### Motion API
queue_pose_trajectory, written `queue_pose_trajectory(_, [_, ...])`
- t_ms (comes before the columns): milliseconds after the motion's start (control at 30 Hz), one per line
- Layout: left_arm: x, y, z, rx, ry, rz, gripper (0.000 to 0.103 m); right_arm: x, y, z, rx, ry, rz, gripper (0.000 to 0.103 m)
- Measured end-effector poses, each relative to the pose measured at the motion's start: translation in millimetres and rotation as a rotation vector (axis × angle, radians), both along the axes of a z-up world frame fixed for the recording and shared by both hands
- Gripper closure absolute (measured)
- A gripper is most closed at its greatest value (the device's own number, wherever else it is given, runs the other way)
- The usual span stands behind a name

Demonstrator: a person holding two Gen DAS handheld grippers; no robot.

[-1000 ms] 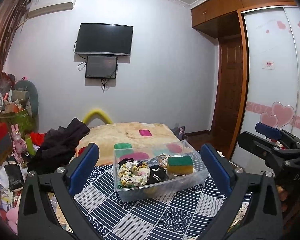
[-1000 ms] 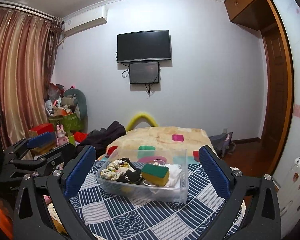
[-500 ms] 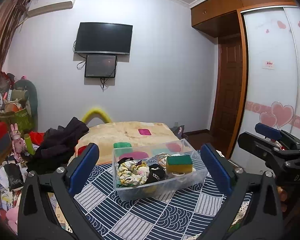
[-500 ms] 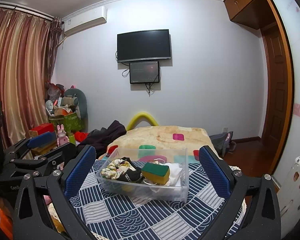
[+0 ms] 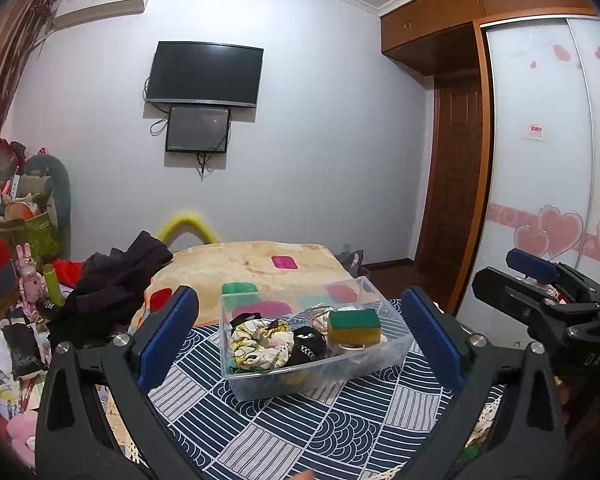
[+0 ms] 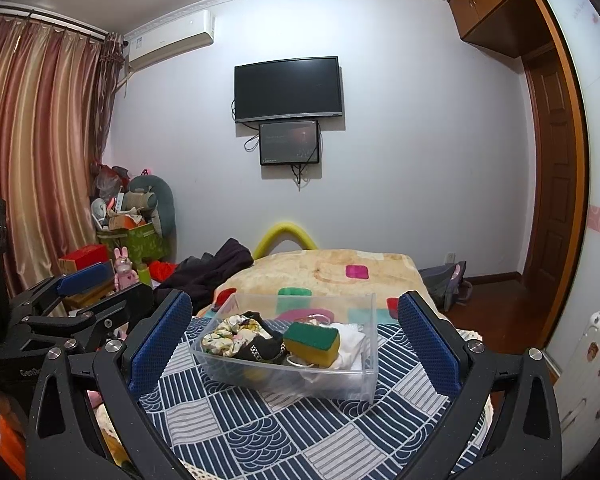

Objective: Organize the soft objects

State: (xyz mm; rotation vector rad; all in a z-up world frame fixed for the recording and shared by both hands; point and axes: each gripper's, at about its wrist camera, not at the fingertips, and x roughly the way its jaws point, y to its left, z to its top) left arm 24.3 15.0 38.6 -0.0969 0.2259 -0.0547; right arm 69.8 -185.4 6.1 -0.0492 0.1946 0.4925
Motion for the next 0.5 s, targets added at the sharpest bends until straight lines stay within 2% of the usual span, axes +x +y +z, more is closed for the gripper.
queue_pose_trajectory(500, [-4.1,-7.4,0.7,0.016,-0.005,-0.014,0.000,-0.9,-1.3,-0.1,-0.005,0.007,-0.002,0.000])
